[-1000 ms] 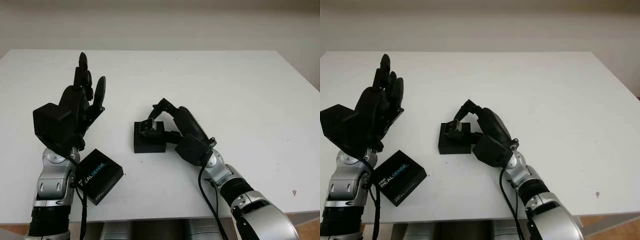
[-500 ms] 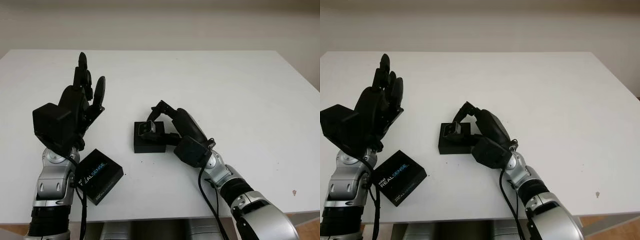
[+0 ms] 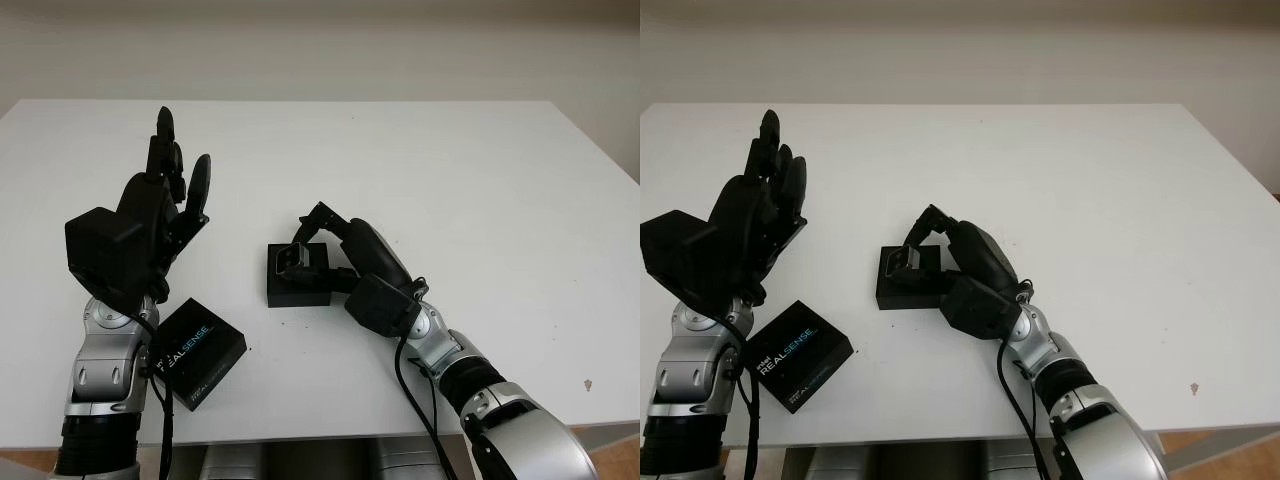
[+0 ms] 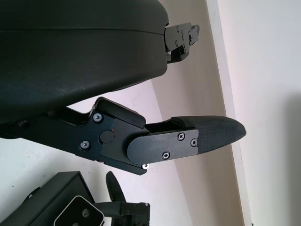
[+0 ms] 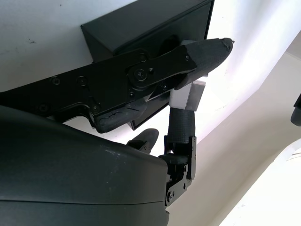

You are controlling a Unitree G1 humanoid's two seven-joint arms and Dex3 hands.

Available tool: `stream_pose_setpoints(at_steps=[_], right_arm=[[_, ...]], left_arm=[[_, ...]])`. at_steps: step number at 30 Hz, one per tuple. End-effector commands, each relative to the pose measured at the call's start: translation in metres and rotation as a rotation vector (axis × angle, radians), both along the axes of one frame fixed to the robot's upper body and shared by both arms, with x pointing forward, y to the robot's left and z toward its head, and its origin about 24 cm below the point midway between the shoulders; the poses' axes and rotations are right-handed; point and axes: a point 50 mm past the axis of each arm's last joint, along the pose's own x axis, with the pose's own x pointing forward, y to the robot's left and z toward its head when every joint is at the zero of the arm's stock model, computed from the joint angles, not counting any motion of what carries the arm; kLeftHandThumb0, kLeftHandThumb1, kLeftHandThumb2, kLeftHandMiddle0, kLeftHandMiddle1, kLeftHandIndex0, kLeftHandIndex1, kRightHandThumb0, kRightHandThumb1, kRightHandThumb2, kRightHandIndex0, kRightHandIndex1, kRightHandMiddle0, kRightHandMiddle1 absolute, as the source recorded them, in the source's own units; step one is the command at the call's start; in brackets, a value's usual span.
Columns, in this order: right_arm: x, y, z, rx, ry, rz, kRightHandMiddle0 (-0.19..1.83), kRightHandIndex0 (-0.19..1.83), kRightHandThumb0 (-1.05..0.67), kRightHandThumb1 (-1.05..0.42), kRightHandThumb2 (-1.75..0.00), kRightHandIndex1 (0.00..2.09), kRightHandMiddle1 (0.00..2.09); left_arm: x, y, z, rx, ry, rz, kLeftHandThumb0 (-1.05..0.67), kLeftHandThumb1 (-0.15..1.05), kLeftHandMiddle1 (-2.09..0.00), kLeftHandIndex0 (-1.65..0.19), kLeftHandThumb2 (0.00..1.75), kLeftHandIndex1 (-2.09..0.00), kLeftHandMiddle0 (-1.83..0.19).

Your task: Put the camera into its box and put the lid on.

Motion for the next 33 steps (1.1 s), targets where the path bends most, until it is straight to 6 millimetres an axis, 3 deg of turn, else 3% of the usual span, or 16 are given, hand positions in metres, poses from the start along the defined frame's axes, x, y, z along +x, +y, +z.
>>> stream_pose_setpoints(at_steps=[1,10,12,13,17,20,24,33], right_arm=[[-0.005,0.005,-0.006,-0.003,0.020,0.021,0.31,0.23,-0.41,-1.05,-0.07,0.55,2.05],[-0.005,0.007,-0.007,-0.057,0.016,0.042,0.29,0.22,-0.44,-1.05,-0.09,0.51,2.00],[-0.005,0.007,-0.006,-0.069,0.010,0.047,0.30,0.22,-0.47,-1.04,-0.07,0.48,1.89],[-0.005,0.006,-0.006,-0.087,-0.002,0.055,0.27,0.21,-0.48,-1.04,-0.06,0.45,1.80],[-0.004,0.005,-0.001,-0.173,-0.066,0.073,0.17,0.15,-0.60,-0.99,-0.05,0.19,0.95],[-0.003,0.005,0.003,-0.239,-0.119,0.082,0.14,0.09,-0.67,-0.98,-0.05,0.08,0.60],[-0.003,0.004,0.009,-0.292,-0.169,0.098,0.15,0.03,-0.70,-0.96,-0.05,0.04,0.40],[-0.005,0.005,0.023,-0.322,-0.271,0.115,0.11,-0.02,-0.72,-0.95,-0.05,0.03,0.28]], left_arm=[[-0.002,0.001,0.005,0.004,-0.019,0.002,-0.85,1.05,0.00,0.19,0.57,0.00,0.19],[-0.003,0.000,0.006,0.003,-0.023,0.000,-0.81,1.05,0.00,0.19,0.58,0.00,0.19],[-0.003,0.000,0.006,0.006,-0.021,-0.002,-0.82,1.05,0.00,0.19,0.58,0.00,0.19],[-0.004,0.000,0.006,0.006,-0.020,-0.002,-0.82,1.05,0.00,0.19,0.58,0.00,0.19],[-0.004,0.000,0.006,0.002,-0.021,-0.001,-0.82,1.05,0.00,0.19,0.58,0.00,0.19],[-0.003,0.000,0.006,0.001,-0.021,0.000,-0.81,1.05,0.00,0.19,0.58,0.00,0.19],[-0.003,0.001,0.006,0.005,-0.014,-0.002,-0.84,1.05,0.00,0.19,0.57,0.00,0.19],[-0.002,0.003,0.007,0.009,-0.016,-0.005,-0.80,1.05,0.00,0.19,0.59,0.00,0.19]])
